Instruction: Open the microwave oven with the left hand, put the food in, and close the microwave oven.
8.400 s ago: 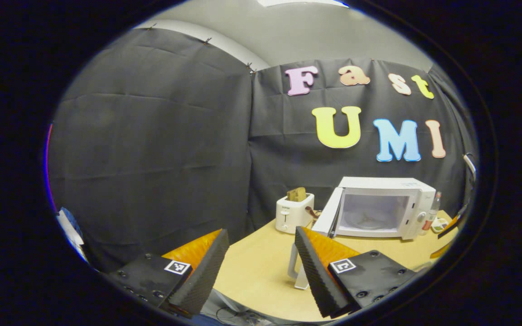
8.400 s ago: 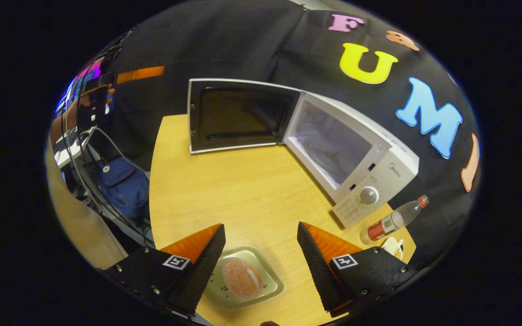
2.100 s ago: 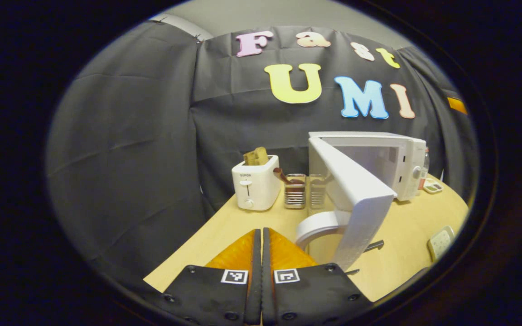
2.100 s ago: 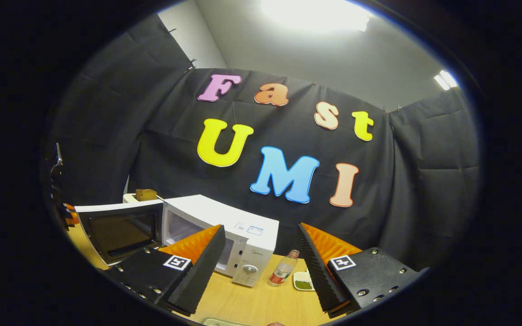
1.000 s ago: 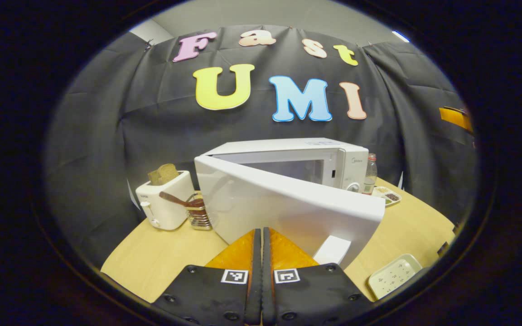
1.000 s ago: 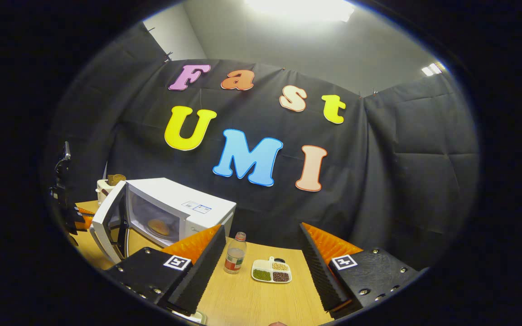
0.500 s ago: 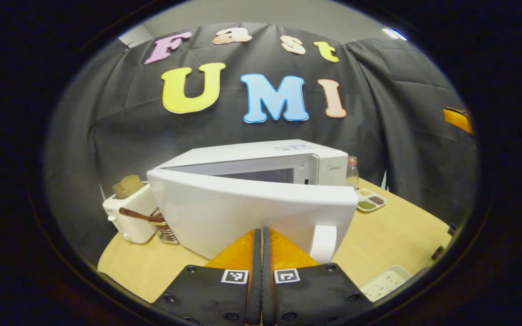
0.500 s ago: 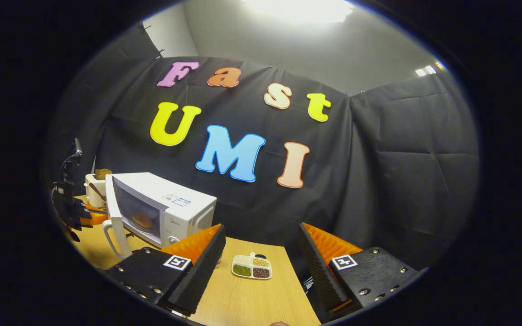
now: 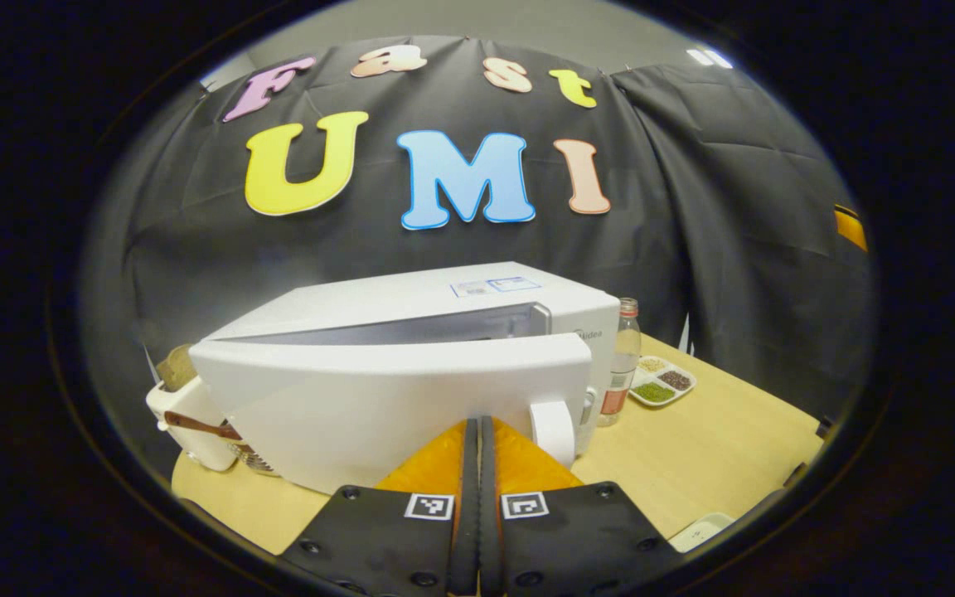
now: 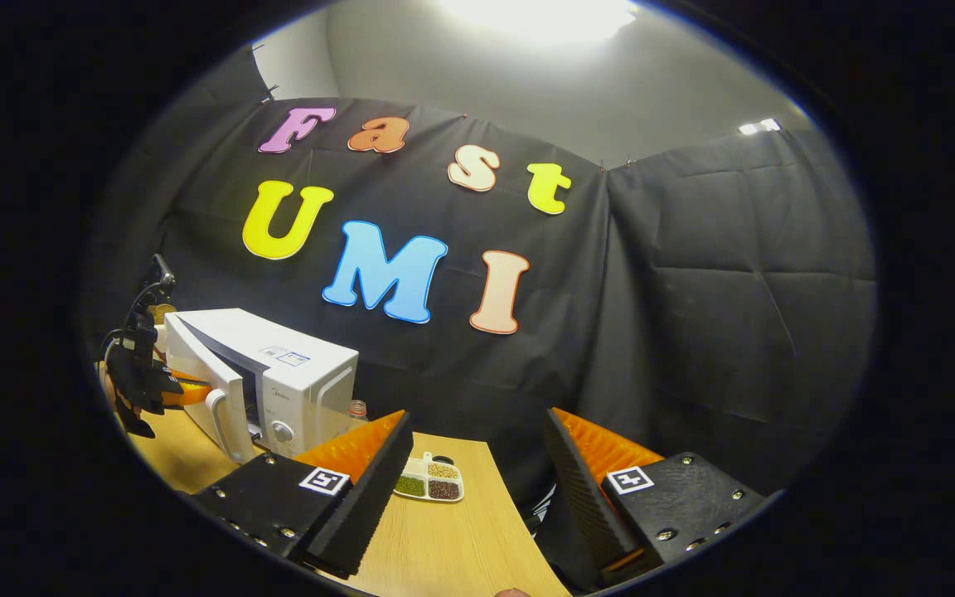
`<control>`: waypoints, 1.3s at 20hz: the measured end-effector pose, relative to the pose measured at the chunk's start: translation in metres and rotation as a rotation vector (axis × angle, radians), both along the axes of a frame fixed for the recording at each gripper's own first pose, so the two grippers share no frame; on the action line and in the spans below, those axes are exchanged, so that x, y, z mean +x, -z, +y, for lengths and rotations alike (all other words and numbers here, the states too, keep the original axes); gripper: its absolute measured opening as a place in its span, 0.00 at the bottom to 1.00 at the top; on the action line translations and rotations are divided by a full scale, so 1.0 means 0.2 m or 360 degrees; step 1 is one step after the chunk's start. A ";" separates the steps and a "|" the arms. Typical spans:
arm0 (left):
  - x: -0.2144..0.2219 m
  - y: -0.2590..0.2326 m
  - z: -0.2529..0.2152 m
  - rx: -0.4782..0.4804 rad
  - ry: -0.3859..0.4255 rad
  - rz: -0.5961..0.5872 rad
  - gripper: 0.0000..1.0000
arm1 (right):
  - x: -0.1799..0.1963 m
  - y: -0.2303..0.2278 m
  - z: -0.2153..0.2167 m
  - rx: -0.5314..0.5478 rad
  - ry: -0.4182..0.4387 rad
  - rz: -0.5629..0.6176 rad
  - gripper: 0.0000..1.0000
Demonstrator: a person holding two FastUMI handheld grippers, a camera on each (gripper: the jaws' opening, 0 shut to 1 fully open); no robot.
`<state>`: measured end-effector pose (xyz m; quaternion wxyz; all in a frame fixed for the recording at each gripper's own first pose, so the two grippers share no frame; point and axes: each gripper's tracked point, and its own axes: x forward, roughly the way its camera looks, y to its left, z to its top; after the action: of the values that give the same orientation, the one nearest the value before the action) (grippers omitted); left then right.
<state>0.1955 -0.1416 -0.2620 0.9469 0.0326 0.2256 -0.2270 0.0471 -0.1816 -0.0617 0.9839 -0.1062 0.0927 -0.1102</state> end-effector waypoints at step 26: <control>0.07 -0.48 0.02 -0.0232 -0.0206 -0.0186 0.07 | 0.09 0.03 0.24 0.0196 -0.0223 -0.0039 0.97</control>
<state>0.2098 -0.1380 -0.1654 0.9709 -0.0379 0.1543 -0.1790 0.0657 -0.1339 -0.0672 0.9949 -0.0504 0.0796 -0.0366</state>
